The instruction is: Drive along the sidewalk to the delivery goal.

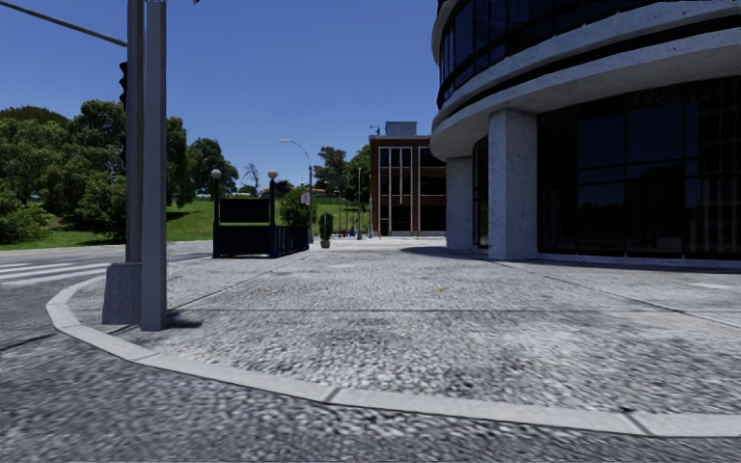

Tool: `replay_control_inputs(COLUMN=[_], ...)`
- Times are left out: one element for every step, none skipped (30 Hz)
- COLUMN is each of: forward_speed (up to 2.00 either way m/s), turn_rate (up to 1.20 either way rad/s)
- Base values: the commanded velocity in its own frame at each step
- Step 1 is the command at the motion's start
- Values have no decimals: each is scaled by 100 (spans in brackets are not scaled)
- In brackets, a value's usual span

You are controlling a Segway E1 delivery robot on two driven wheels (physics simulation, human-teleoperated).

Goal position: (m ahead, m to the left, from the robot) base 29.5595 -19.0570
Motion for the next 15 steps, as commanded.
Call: replay_control_inputs(forward_speed=[194, 194, 193, 193, 193, 193, 193, 193, 196, 200, 200, 200, 200, 200, 200], turn_rate=[0, 0, 0, 0, 0, 0, 0, 0, 0, 0, 0, 0, 0, 0, 0])
